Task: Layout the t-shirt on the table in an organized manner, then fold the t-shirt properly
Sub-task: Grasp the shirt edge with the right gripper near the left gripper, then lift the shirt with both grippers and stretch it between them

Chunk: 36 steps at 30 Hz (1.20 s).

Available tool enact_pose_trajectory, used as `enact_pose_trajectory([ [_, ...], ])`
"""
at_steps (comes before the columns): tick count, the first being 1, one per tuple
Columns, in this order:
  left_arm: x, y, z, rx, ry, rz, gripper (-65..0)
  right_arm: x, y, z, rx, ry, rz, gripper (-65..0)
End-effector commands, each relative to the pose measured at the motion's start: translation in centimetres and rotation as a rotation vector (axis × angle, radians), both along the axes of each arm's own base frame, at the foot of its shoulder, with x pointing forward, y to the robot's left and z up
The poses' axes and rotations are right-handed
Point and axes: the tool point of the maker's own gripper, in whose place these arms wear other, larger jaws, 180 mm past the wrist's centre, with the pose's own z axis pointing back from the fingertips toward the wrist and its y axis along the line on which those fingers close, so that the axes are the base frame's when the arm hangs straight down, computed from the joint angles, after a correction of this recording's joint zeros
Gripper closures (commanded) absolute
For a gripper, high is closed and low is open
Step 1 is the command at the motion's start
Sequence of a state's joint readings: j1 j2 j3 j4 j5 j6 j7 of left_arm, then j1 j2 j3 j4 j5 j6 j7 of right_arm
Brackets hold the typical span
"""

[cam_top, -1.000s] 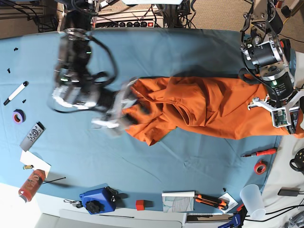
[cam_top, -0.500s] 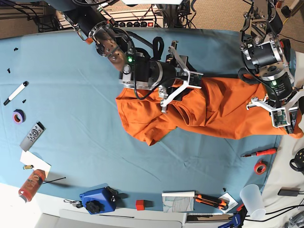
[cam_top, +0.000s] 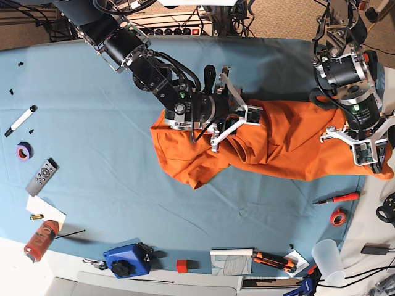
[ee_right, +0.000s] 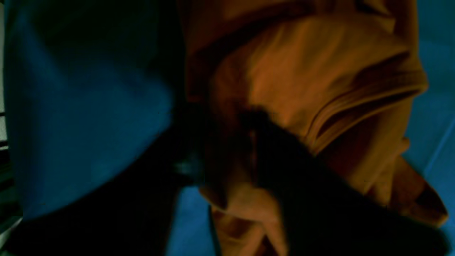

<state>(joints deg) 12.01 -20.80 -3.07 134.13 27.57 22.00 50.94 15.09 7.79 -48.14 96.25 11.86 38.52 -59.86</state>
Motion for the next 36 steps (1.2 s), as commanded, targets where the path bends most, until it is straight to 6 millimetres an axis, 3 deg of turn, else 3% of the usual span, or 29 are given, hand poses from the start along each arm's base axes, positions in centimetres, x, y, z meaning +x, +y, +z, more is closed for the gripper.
enact_pose_trajectory([
  [1,0.0,0.1,1.5,0.034,-0.052,0.0,0.0,1.1,0.4,1.2,0.025,-0.031,-0.022,-2.8],
  [2,0.0,0.1,1.5,0.034,-0.052,-0.001,0.0,1.4,0.1,1.2,0.016,-0.037,-0.047,0.0],
  [6,0.0,0.1,1.5,0.033,-0.049,0.001,0.0,3.5,-0.9,1.5,-0.006,-0.115,-0.156,0.0],
  [9,0.0,0.1,1.4,0.032,-0.047,0.002,0.0,4.3,-0.5,3.1,0.046,-0.165,-0.195,0.0],
  [13,-0.2,0.3,1.1,0.022,-0.029,0.013,0.0,5.0,0.1,8.7,0.167,-0.286,-0.227,0.0],
  [16,-0.5,0.5,0.3,0.012,0.005,0.023,0.0,6.3,-1.3,14.5,0.292,-0.397,-0.311,0.0],
  [19,-1.0,0.2,-1.1,0.027,0.072,0.007,0.0,8.2,-4.9,19.3,0.385,-0.501,-0.445,0.0],
  [23,-2.7,0.8,-3.5,0.005,0.172,0.048,0.0,9.9,-10.9,22.7,0.455,-0.573,-0.63,0.0],
  [29,-4.0,1.6,-3.8,0.053,0.194,0.097,0.0,8.3,-17.6,26.1,0.569,-0.651,-0.806,0.0],
  [32,-4.0,1.7,-3.5,0.071,0.186,0.103,0.0,8.0,-21.3,25.5,0.56,-0.662,-0.917,0.0],
  [36,-3.5,1.9,-0.8,0.133,0.057,0.111,0.0,7.7,-25.1,27.0,0.607,-0.731,-1.008,0.0],
])
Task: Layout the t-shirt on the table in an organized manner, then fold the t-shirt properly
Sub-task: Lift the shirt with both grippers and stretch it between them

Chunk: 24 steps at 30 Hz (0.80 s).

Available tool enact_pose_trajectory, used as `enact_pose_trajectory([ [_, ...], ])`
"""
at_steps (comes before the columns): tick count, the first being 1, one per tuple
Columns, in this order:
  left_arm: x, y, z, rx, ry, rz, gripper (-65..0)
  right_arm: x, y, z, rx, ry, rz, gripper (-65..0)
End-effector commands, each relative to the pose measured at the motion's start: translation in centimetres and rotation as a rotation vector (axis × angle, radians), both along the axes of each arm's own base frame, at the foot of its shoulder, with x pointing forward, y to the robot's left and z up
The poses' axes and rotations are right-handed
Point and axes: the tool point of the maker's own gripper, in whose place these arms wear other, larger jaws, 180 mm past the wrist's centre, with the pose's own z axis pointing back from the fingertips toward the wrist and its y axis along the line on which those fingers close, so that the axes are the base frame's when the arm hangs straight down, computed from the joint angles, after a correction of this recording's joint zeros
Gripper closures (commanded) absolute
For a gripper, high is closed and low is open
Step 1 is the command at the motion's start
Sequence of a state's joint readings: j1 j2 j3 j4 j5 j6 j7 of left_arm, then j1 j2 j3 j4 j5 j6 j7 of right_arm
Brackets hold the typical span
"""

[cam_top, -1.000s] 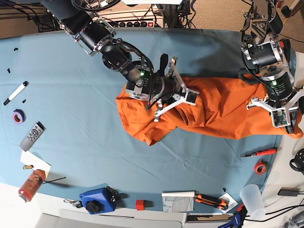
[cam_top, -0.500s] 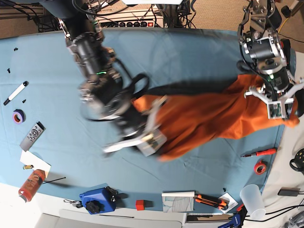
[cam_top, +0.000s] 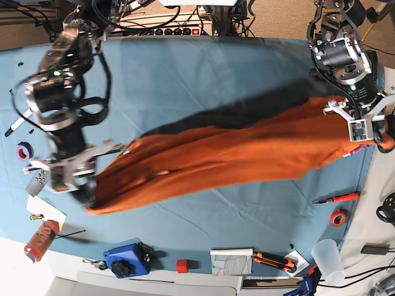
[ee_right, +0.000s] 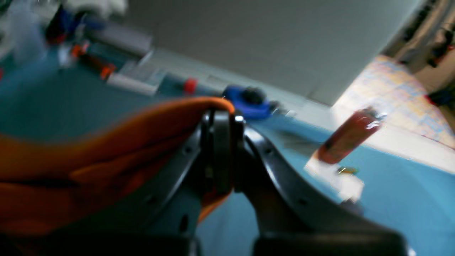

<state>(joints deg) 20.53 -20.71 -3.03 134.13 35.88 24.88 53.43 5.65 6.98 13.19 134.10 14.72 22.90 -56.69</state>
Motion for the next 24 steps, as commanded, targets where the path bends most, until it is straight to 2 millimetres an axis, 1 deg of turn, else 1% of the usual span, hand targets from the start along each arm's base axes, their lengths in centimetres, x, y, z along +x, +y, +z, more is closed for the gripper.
enact_pose_trajectory([
  [1,0.4,0.1,2.9,0.058,-0.12,-0.004,0.0,-0.1,-0.4,2.4,0.012,-0.093,-0.003,0.0],
  [3,1.5,-0.6,4.5,0.051,-0.201,-0.05,0.0,-0.2,-1.6,3.2,0.018,-0.122,-0.036,0.0],
  [5,3.0,-1.8,4.6,-0.016,-0.216,-0.129,0.0,-0.1,-2.1,3.8,0.019,-0.144,-0.05,0.0],
  [7,4.3,-3.2,4.2,-0.085,-0.199,-0.213,0.0,0.0,-2.0,4.5,0.016,-0.165,-0.044,0.0],
  [8,4.7,-3.5,4.4,-0.099,-0.205,-0.232,0.0,0.1,-1.9,4.9,0.013,-0.18,-0.042,0.0],
  [13,5.8,-3.3,7.9,-0.096,-0.343,-0.227,0.0,0.4,-2.1,7.9,0.007,-0.271,-0.053,0.0],
  [19,7.3,-3.6,11.7,-0.119,-0.468,-0.25,0.0,0.5,-2.1,13.2,0.013,-0.425,-0.051,0.0],
  [22,7.6,-3.6,12.9,-0.116,-0.506,-0.252,0.0,1.5,-2.4,14.2,0.038,-0.443,-0.041,0.0],
  [24,7.7,-3.6,13.3,-0.12,-0.516,-0.253,0.0,2.1,-2.5,14.3,0.056,-0.437,-0.032,0.0],
])
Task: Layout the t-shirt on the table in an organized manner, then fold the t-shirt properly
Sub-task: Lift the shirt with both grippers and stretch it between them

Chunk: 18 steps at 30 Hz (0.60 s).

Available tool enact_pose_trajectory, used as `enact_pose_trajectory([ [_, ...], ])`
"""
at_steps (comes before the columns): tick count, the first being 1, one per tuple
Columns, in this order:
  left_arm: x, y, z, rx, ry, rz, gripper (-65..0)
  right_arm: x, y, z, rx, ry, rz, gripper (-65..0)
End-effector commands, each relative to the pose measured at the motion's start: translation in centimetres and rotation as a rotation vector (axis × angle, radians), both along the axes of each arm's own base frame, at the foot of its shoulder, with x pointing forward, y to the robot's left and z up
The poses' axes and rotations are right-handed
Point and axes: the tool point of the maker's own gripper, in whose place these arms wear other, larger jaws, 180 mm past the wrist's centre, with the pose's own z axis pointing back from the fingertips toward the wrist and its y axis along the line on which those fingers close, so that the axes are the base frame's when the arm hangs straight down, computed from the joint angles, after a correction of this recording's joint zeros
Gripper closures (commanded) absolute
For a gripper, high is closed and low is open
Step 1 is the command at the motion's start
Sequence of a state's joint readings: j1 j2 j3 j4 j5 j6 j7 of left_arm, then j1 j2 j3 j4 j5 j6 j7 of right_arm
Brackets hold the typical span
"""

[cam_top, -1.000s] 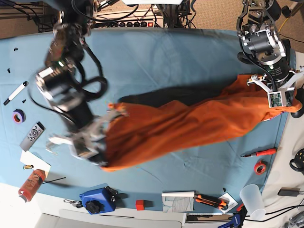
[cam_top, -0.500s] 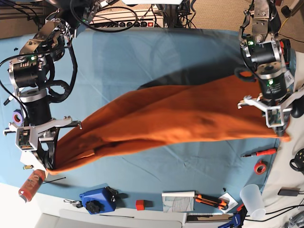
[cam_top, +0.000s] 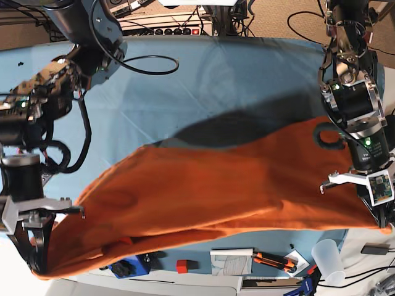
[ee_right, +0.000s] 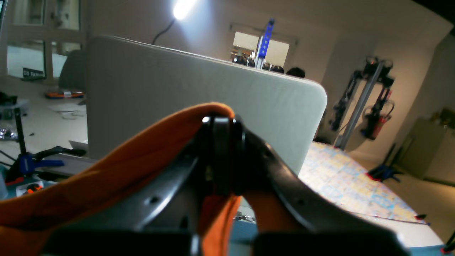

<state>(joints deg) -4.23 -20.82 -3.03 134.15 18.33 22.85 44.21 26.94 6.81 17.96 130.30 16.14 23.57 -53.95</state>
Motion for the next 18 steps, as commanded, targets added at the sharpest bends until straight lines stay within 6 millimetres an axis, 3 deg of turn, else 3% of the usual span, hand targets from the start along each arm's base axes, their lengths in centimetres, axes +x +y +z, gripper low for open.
enact_pose_trajectory([
  [1,-0.3,0.1,1.7,0.028,-0.055,0.008,0.0,-0.3,0.1,1.7,0.007,-0.061,0.015,0.0],
  [5,-0.3,0.2,1.6,0.03,-0.05,0.01,0.0,0.0,0.1,1.6,0.014,-0.061,0.024,0.0],
  [13,-0.2,0.1,2.4,0.038,-0.074,0.006,0.0,-0.4,0.1,4.9,0.014,-0.155,0.026,0.0],
  [18,0.1,-0.4,2.4,0.046,-0.067,-0.023,0.0,0.0,-0.2,3.9,0.015,-0.093,0.012,0.0],
])
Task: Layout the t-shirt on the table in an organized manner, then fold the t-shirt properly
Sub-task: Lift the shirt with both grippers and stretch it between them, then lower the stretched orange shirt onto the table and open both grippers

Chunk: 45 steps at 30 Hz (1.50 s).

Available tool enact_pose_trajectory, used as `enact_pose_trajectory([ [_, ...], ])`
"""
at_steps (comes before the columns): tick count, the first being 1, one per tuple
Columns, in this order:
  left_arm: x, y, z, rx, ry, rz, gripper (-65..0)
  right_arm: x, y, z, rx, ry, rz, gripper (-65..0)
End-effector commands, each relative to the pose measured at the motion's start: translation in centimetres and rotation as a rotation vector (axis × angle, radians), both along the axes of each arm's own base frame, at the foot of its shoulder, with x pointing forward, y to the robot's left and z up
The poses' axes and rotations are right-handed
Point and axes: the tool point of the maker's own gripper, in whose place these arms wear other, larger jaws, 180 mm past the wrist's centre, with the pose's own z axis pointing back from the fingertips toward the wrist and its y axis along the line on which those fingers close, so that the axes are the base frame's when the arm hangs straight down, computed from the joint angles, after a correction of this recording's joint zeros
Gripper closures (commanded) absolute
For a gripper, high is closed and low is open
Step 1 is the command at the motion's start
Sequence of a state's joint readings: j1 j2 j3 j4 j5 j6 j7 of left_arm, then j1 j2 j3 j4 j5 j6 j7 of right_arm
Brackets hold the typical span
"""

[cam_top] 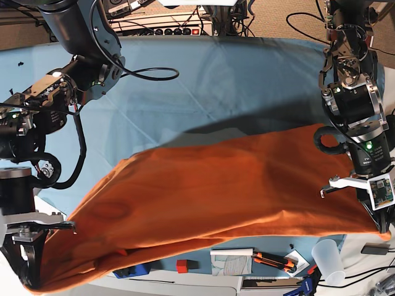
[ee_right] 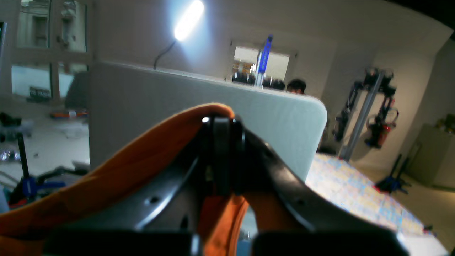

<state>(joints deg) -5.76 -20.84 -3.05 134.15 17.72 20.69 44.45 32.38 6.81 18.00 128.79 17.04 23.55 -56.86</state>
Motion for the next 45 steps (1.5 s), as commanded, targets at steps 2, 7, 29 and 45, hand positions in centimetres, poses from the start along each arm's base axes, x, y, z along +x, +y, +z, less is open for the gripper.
enact_pose_trajectory([
  [2,0.7,-2.0,0.3,0.005,0.016,-0.129,0.0,-0.1,-0.2,0.0,0.001,0.011,-0.006,0.0],
  [7,1.6,-7.6,-0.7,-0.013,0.067,-0.434,0.0,3.1,-1.7,-5.3,0.038,0.207,-0.021,0.0],
  [29,23.3,-9.8,-12.2,-0.397,0.398,-0.594,-2.0,16.9,-14.2,-18.9,0.182,0.451,-0.12,0.0],
  [45,23.4,-10.5,-12.1,-0.381,0.55,-0.619,-34.4,17.8,-12.9,-16.3,0.162,0.482,-0.05,-18.1],
])
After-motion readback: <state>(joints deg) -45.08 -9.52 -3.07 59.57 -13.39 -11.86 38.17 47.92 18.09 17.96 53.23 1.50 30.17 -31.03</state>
